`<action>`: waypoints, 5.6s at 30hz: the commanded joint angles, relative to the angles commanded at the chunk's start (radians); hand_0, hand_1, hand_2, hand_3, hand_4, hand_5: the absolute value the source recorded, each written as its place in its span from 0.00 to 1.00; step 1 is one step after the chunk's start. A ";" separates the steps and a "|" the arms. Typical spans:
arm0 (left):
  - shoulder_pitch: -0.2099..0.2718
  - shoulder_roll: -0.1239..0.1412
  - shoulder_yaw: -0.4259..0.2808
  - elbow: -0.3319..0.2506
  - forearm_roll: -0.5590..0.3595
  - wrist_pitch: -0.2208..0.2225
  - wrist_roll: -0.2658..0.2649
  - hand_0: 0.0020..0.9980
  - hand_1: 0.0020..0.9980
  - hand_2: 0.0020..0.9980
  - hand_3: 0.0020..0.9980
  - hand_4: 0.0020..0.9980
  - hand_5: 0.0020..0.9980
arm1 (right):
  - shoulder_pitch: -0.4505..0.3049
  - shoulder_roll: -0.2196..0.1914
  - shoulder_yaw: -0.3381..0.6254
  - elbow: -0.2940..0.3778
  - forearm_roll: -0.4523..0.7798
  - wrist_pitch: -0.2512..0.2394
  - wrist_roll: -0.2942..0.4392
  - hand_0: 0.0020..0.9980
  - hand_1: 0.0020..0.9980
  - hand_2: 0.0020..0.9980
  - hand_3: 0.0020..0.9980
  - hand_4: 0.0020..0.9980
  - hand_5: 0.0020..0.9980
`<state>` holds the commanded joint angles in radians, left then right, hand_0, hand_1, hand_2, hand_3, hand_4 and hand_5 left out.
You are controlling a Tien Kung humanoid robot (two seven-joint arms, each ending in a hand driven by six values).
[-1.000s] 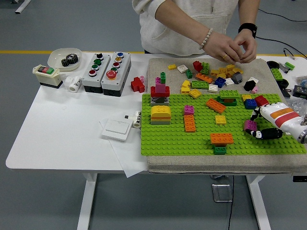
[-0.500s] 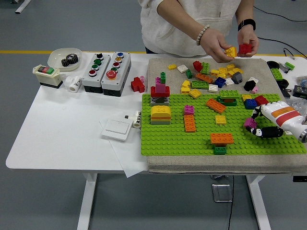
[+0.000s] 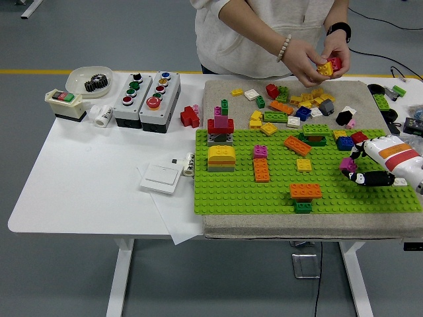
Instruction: Pick up the brick,pile it on top of brick,press brick,pick up the brick,pile it on top of brick,press brick
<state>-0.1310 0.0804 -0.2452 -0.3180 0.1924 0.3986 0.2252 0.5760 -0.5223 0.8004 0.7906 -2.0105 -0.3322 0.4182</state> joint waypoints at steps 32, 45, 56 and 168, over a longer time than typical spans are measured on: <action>0.011 0.000 -0.009 0.002 0.018 -0.002 0.006 0.75 0.74 0.74 0.59 0.65 0.67 | -0.066 -0.146 -0.066 0.463 -0.026 0.051 -0.024 0.42 0.50 0.53 0.50 0.71 0.59; 0.011 0.000 -0.011 0.001 0.024 -0.002 0.008 0.75 0.74 0.74 0.59 0.65 0.67 | -0.047 -0.142 -0.097 0.452 -0.034 0.053 -0.020 0.42 0.50 0.53 0.51 0.72 0.60; 0.005 0.001 -0.003 0.001 0.009 -0.001 0.003 0.75 0.74 0.74 0.59 0.65 0.67 | -0.035 -0.137 -0.108 0.437 -0.040 0.053 -0.017 0.43 0.50 0.53 0.51 0.73 0.60; -0.002 0.003 0.007 0.003 -0.011 0.001 -0.006 0.75 0.74 0.74 0.59 0.65 0.67 | 0.018 -0.086 -0.144 0.411 -0.056 0.065 -0.020 0.40 0.53 0.56 0.52 0.79 0.59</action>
<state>-0.1328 0.0829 -0.2383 -0.3153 0.1815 0.3999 0.2191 0.5942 -0.6087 0.6560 1.2011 -2.0667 -0.2670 0.3985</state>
